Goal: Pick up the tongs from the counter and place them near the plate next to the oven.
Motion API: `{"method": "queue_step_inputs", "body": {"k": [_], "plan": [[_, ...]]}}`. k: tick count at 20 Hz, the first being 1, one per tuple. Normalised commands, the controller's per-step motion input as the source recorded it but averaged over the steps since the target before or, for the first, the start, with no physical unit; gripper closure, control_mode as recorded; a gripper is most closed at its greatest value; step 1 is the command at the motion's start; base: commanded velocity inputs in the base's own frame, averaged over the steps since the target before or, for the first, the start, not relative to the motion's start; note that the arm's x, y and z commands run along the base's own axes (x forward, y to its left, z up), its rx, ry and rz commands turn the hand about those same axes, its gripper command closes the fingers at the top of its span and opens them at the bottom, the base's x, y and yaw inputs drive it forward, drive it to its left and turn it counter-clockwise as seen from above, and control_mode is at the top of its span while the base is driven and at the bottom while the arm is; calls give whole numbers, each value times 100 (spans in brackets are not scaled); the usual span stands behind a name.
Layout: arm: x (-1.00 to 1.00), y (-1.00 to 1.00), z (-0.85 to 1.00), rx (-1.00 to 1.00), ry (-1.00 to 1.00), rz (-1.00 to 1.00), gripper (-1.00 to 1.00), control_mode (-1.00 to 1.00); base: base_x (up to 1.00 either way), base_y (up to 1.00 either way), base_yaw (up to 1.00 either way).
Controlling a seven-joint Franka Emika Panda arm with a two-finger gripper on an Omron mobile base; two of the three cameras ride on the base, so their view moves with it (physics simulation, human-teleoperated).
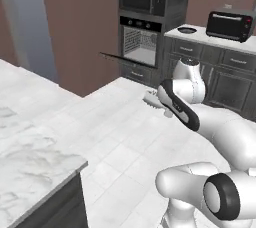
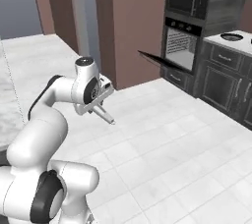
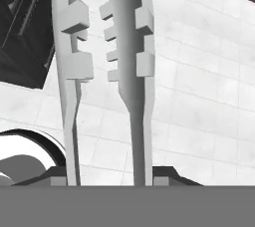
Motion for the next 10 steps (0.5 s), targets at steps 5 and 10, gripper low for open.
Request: {"method": "queue_step_inputs", "body": {"k": [5, 10], "plan": [[0, 0, 0, 0, 0, 0, 100, 100, 48, -39, -44], [0, 0, 0, 0, 0, 0, 100, 100, 82, -15, -39]]}}
